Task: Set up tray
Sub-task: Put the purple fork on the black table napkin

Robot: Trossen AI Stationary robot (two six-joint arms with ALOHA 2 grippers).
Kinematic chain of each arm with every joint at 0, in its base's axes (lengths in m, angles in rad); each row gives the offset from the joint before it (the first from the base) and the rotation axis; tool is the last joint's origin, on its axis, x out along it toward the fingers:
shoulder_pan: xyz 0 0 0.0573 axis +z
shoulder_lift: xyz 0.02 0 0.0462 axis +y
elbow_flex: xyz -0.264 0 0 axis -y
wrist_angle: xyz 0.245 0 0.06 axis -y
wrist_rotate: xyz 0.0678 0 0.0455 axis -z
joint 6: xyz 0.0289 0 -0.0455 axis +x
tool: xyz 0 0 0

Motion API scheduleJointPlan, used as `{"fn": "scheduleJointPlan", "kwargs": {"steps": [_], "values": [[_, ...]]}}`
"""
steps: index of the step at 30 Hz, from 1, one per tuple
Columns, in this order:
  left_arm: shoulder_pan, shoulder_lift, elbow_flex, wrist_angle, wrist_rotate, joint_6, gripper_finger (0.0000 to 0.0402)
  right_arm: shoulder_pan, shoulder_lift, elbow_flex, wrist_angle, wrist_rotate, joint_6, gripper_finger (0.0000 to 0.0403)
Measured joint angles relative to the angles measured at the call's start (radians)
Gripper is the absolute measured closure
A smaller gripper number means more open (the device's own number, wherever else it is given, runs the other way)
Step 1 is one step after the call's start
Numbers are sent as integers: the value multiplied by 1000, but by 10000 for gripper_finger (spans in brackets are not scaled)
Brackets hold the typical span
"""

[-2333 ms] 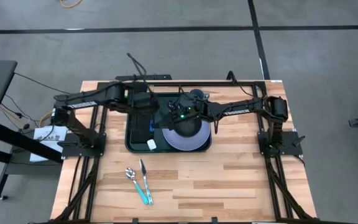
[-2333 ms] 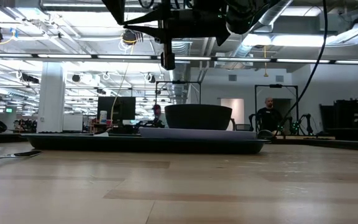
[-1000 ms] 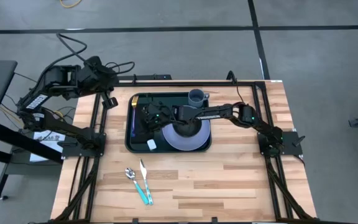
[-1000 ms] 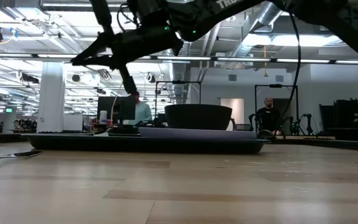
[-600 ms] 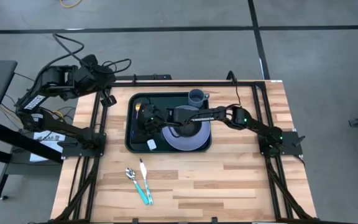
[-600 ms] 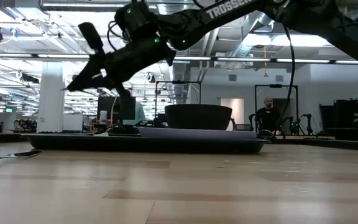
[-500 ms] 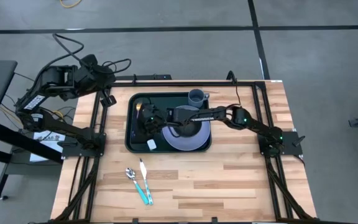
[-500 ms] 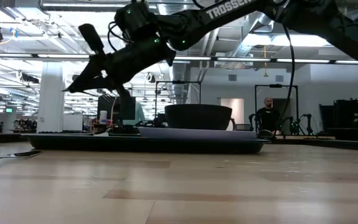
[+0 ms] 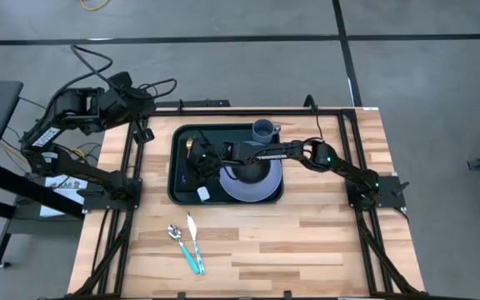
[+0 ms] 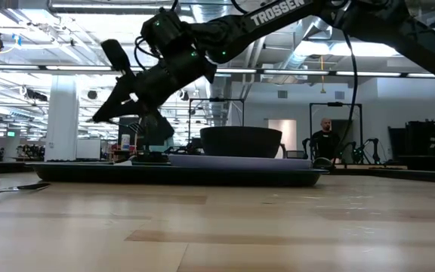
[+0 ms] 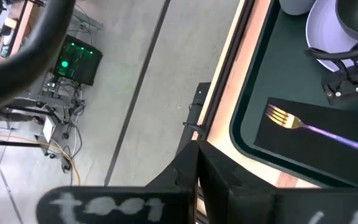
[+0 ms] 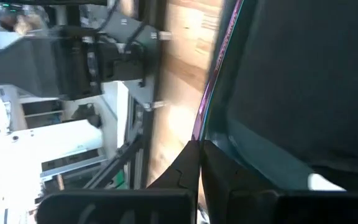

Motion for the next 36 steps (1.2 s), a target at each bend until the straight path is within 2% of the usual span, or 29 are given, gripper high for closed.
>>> {"fn": "scheduleJointPlan", "kwargs": {"steps": [29, 36], "values": [[0, 0, 0, 21, 0, 24, 402, 0, 0, 14, -3, -2, -28, 403], [0, 0, 0, 21, 0, 33, 401, -13, 0, 14, -49, -92, -30, 403]]}}
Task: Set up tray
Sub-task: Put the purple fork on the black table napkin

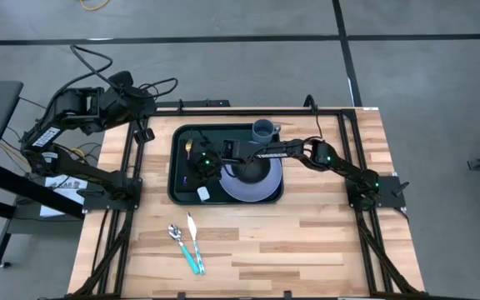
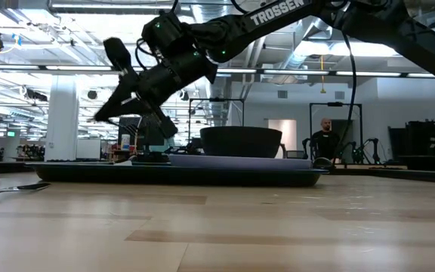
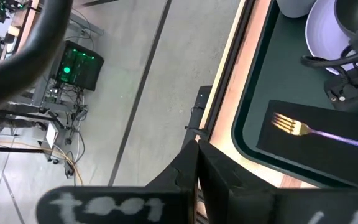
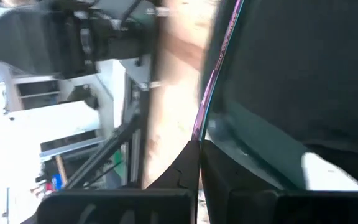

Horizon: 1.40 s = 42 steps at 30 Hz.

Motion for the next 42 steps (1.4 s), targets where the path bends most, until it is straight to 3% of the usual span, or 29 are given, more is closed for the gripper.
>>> {"fn": "scheduleJointPlan", "kwargs": {"steps": [14, 29, 42], "values": [[0, 0, 0, 1, 0, 18, 402, 11, 69, 38, 70, 36, 46, 403], [39, 0, 0, 1, 10, 29, 401, -13, 81, 62, 40, -11, 39, 401], [39, 0, 0, 1, 9, 40, 401, -22, 81, 62, 48, -5, 20, 338]]}}
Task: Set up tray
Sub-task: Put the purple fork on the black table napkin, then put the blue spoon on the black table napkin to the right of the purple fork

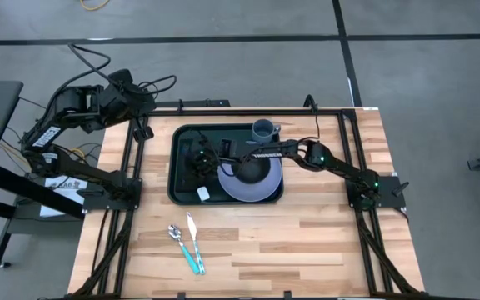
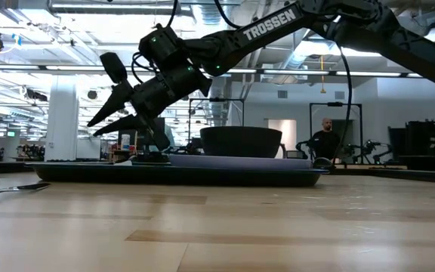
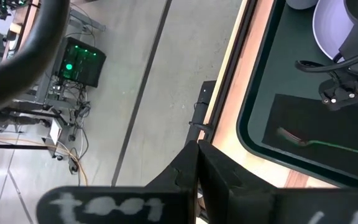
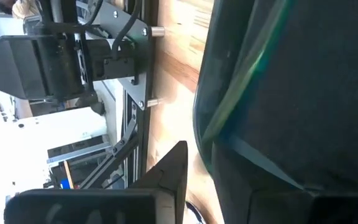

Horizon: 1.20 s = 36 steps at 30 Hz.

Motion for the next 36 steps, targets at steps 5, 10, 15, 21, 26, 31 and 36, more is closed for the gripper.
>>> {"fn": "scheduleJointPlan", "kwargs": {"steps": [5, 10, 15, 21, 26, 31, 36], "values": [[0, 0, 0, 0, 0, 0, 401, 0, 0, 0, 1, 0, 0, 331], [0, 0, 0, 0, 0, -3, 402, 0, 0, 0, 19, 1, 0, 331], [0, 0, 0, -2, 0, -7, 402, 0, 0, 0, 230, 0, 10, 331], [0, 0, 0, -20, 9, -29, 401, 16, -52, -1, 597, -126, -42, 331], [2, 0, 0, -22, 78, -87, 401, 49, -179, 0, 517, -164, -191, 336], [3, 0, 0, -22, 132, -156, 401, 81, -412, 0, 4, -88, -502, 345], [4, 0, 0, -22, 160, -229, 401, 173, -620, 0, -400, 145, -753, 347]]}}
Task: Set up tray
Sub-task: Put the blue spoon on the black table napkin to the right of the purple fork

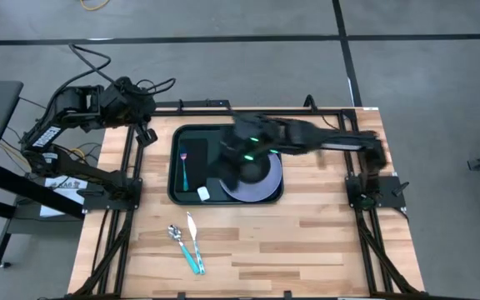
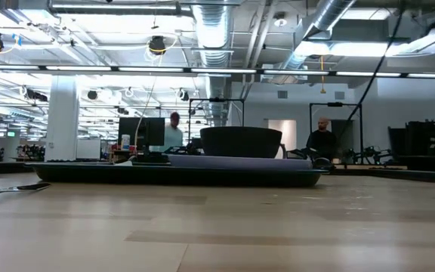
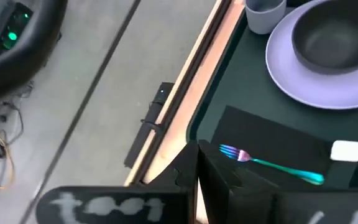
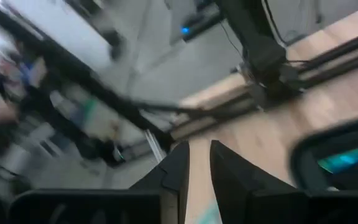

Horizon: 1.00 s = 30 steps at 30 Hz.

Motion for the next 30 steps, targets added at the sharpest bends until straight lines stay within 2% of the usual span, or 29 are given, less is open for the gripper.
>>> {"fn": "scheduleJointPlan", "kwargs": {"steps": [2, 5, 7, 11, 15, 18, 25, 30], "values": [[0, 0, 0, 0, 11, -40, 401, 37, -63, 0, -103, 48, -83, 347], [0, 0, 0, 0, 64, -106, 401, 92, -140, -3, -235, 63, -167, 347], [0, 0, 0, 0, 96, -151, 402, 133, -197, -39, -261, 65, -222, 347], [0, 0, 0, 0, 133, -247, 402, 207, -345, -170, -258, 72, -294, 347], [0, 0, 0, 0, 140, -347, 401, 262, -525, -381, -213, 150, -290, 347], [0, 0, 0, 0, 158, -411, 401, 297, -671, -591, -62, 164, -271, 347], [0, 6, -11, 5, 201, -549, 401, 372, -1017, -1097, 425, 162, -187, 347], [-9, 6, -52, 18, 209, -626, 401, 415, -1217, -1354, 711, 169, -204, 347]]}}
